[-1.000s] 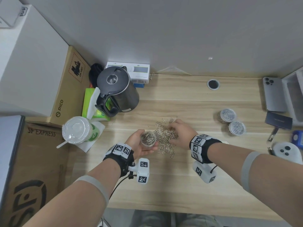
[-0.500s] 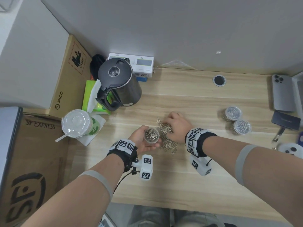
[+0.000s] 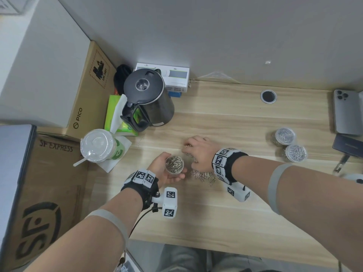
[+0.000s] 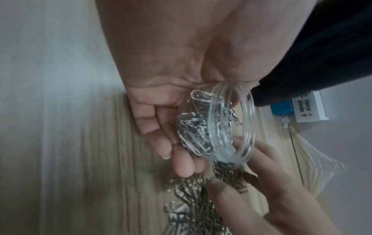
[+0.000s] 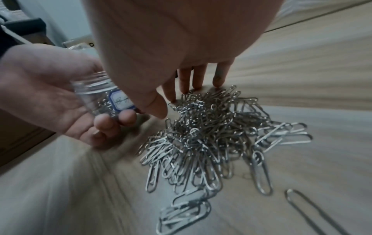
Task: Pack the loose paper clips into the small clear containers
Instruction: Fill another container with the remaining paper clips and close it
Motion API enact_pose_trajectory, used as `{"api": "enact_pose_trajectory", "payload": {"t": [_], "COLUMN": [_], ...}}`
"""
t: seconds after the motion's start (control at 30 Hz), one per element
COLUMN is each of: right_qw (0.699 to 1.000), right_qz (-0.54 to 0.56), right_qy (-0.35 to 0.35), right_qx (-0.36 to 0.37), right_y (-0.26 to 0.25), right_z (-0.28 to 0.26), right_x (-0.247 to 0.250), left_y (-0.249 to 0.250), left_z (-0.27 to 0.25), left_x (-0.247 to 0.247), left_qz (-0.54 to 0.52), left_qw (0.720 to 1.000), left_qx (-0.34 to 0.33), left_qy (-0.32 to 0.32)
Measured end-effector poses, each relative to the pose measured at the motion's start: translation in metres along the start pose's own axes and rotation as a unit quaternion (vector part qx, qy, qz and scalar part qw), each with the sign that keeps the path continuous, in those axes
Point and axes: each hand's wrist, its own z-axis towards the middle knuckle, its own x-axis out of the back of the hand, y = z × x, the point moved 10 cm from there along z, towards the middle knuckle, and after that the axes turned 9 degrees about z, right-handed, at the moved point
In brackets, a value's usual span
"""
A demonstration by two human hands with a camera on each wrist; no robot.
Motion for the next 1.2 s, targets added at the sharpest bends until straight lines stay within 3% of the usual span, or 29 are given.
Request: {"api": "enact_pose_trajectory", "payload": {"t": [0.17,0.33,0.53,0.7,1.2], "right_qw": [0.999,1.000,0.982,0.968,0.952], "right_qz": [-0.009,0.007,0.080,0.069,0.211], "right_qy": [-0.001,0.013,0.087,0.055,0.147], "right_qx": [0.033,0.018,-0.148,-0.234,-0.168], "right_y": [-0.006,0.012,0.072,0.090,0.043], "right_z": [-0.019,-0.046,-0.089,-0.101,-0.052], "right_x": [-0.007,-0.007,0.012,-0.009,-0.025], "left_y": [-0.005,-0.003,0.004,0.002,0.003], "left_z": [0.000,0.003,0.003,0.008,0.028], "left_x": [0.002,-0.023,-0.034,-0.037,-0.076], "left_qz": [0.001,0.020,0.055,0.084,0.026], "left_qw": [1.000,1.000,0.998,0.996,0.995], "left_qx": [0.002,-0.002,-0.003,0.004,-0.028], "left_qy": [0.012,-0.015,-0.026,-0.017,-0.094]}}
